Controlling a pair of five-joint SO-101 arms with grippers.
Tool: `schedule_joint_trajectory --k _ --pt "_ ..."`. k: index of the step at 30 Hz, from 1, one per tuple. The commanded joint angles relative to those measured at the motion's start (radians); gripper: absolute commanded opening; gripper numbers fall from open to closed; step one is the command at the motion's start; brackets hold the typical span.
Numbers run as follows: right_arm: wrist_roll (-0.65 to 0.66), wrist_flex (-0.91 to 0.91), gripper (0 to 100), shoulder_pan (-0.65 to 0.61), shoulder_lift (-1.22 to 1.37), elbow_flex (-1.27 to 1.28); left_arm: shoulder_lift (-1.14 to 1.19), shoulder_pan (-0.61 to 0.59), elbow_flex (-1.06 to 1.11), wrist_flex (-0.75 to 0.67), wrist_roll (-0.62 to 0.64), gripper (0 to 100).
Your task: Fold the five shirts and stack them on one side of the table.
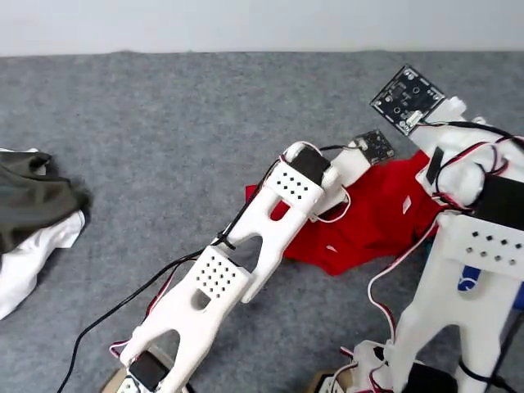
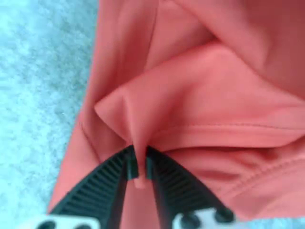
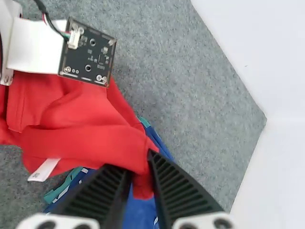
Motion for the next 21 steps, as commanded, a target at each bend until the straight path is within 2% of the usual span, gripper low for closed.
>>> schedule_joint_trajectory --k 1,8,21 --pt "-0.009 -0.008 1.1 0.012 -0.039 -0.012 -0.018 -0.014 -0.134 0.040 -0.009 1" --pt "-0.005 -0.012 1.1 0.013 -0.041 -0.014 -0.110 -0.101 -0.179 0.040 -0.006 1" --pt "-0.009 -0.073 1.1 0.004 -0.039 -0.152 -0.591 -0.361 -0.179 0.040 -0.005 1"
